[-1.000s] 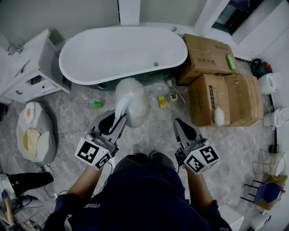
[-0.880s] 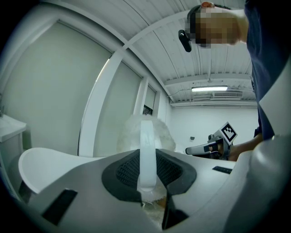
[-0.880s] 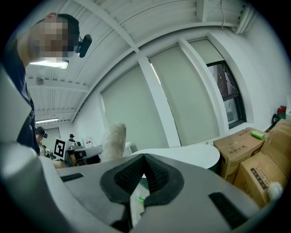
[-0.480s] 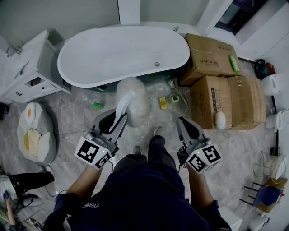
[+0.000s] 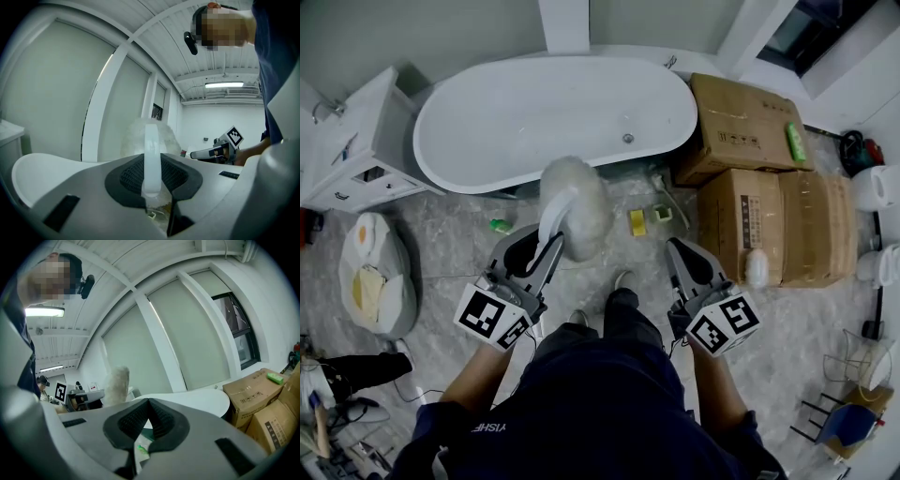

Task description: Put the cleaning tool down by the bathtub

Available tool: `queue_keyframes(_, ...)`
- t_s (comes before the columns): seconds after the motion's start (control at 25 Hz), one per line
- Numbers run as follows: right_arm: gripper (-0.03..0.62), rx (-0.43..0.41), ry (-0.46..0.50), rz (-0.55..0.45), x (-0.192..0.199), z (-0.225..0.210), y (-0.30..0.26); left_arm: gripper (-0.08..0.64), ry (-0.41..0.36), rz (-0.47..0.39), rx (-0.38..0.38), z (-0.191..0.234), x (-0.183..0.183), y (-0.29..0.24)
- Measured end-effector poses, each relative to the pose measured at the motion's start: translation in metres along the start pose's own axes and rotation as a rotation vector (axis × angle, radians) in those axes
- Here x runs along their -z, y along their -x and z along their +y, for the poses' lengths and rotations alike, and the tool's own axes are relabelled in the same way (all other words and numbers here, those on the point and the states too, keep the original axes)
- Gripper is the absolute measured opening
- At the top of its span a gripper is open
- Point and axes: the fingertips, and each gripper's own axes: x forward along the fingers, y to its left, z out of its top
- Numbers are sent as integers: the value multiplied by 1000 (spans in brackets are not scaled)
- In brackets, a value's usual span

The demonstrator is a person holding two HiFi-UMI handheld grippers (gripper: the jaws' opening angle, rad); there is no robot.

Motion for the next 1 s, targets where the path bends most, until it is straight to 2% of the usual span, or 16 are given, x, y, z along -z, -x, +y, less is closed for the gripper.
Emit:
queue_keyframes(0.44,2,-69,-31,46,-15,-82,-31,100,8,44,-76,7,1,-78)
queue_keyframes(1.0,2,-97,-59,85,-21,-170,-70,100,22,108,-112,20,14,-169)
